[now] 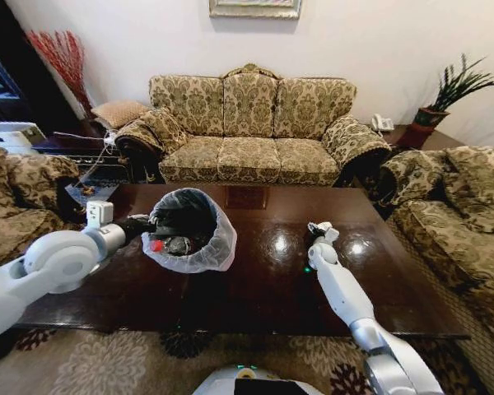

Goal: Move to the front of the table and place the trash on the table into the trash bin.

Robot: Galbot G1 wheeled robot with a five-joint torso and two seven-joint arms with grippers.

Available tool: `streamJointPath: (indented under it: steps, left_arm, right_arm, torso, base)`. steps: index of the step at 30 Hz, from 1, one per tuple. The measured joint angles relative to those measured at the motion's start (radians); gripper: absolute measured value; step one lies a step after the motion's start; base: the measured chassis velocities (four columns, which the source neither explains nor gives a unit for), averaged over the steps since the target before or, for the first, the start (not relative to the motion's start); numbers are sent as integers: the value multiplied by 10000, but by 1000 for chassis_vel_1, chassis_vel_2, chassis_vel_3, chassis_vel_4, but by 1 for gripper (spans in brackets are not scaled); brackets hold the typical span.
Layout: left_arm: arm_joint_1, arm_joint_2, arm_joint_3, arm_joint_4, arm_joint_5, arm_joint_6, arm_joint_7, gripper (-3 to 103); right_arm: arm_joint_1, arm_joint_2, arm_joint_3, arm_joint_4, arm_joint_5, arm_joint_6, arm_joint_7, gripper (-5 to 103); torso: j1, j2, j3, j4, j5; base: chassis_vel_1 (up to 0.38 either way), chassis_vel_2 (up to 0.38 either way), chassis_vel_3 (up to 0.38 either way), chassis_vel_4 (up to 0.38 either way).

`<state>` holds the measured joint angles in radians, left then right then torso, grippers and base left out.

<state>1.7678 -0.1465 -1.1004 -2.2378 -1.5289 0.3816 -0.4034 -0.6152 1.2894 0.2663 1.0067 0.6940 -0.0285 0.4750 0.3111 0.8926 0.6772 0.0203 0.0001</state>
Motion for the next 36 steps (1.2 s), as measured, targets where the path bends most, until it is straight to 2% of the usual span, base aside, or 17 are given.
streamJointPath:
  steps: [2, 4, 7, 8, 10, 11, 14, 16, 17, 20, 23, 25, 27, 29, 32, 35, 36]
  left_arm:
    - [0, -23, 0, -10, 2, -3, 2, 0]
    - [0, -33, -1, -14, 4, -7, 1, 0]
    - [1, -110, -12, -81, 16, -23, -1, 0]
    - [1, -110, -12, -81, 16, -23, -1, 0]
    - [8, -163, -33, -112, 28, -24, -4, 0]
    - [8, -163, -33, -112, 28, -24, -4, 0]
    - [42, -252, -58, -151, 113, -44, -13, 0]
    - [49, -278, -63, -165, 130, -47, -15, 0]
    - [70, -330, -78, -196, 155, -49, -18, 0]
    - [93, -365, -103, -225, 167, -50, -24, 0]
    - [110, -367, -137, -242, 168, -50, -29, 0]
    - [111, -298, -164, -236, 151, -50, -38, 0]
    - [105, -229, -170, -206, 109, -50, -47, 0]
    - [102, -217, -171, -202, 96, -49, -52, 0]
    - [67, -131, -177, -207, -97, -44, -146, 0]
    - [54, -100, -186, -213, -162, -37, -175, 0]
    - [38, -64, -199, -231, -256, -33, -195, 0]
  right_arm:
    - [-26, -35, 0, -11, 17, 12, -60, 87]
    - [-33, -46, 0, -11, 18, 13, -75, 87]
    - [-56, -68, 1, 4, 11, 15, -150, 71]
    - [-56, -68, 1, 4, 11, 15, -150, 71]
    - [-75, -70, 5, 53, 3, 14, -166, 60]
    - [-75, -70, 5, 53, 3, 14, -166, 60]
    - [-137, -70, 18, 169, -10, -3, -174, 47]
    - [-150, -70, 23, 190, -12, -4, -175, 47]
    - [-185, -86, 32, 235, -14, -4, -184, 41]
    - [-264, -125, 58, 387, -1, 38, -209, 37]
    - [-466, -149, 98, 900, -104, 608, -197, 31]
    - [-955, -181, 165, 2272, -560, 1075, -372, 25]
    - [-1483, -267, 101, 4173, -724, 1072, -442, 19]
    - [-1629, -300, 44, 4794, -720, 1015, -459, 19]
    - [-2161, -574, -641, 8470, -425, 413, -1178, 9]
    - [-2211, -706, -1132, 9643, -191, 91, -1592, 8]
    - [-2173, -902, -2065, 10878, 146, -309, -2168, 8]
  torso:
    - [0, 0, 0, 0, -1]
    - [0, 0, 0, 1, -1]
    - [-1, 0, -1, 2, -2]
    - [-1, 0, -1, 2, -2]
    - [0, 0, -1, 1, -1]
    - [0, 0, -1, 1, -1]
    - [0, 0, 0, 0, 0]
    - [-1, 0, 0, 0, 0]
    - [-1, 0, 0, 2, 0]
    - [0, 0, 0, 2, 0]
    - [0, 0, 0, 0, 1]
    - [0, 0, 0, 0, 2]
    - [0, 0, 0, 0, -1]
    - [0, 0, 0, 0, -2]
    - [-1, 0, -2, 1, -6]
    - [-1, 1, -3, 1, -5]
    - [-2, 0, -3, 1, -4]
  base:
    - [0, 0, 0, 0]
    - [0, 0, 0, 0]
    - [0, 0, 0, 0]
    - [0, 0, 0, 0]
    - [0, 0, 0, 0]
    - [0, 0, 0, 0]
    - [0, 0, 0, 0]
    - [0, 0, 0, 0]
    - [0, 0, 0, 0]
    - [0, 0, 0, 0]
    - [0, 0, 0, 0]
    - [0, 0, 0, 0]
    - [0, 0, 0, 0]
    - [0, 0, 0, 0]
    - [0, 0, 0, 0]
    - [0, 0, 0, 0]
    - [0, 0, 0, 0]
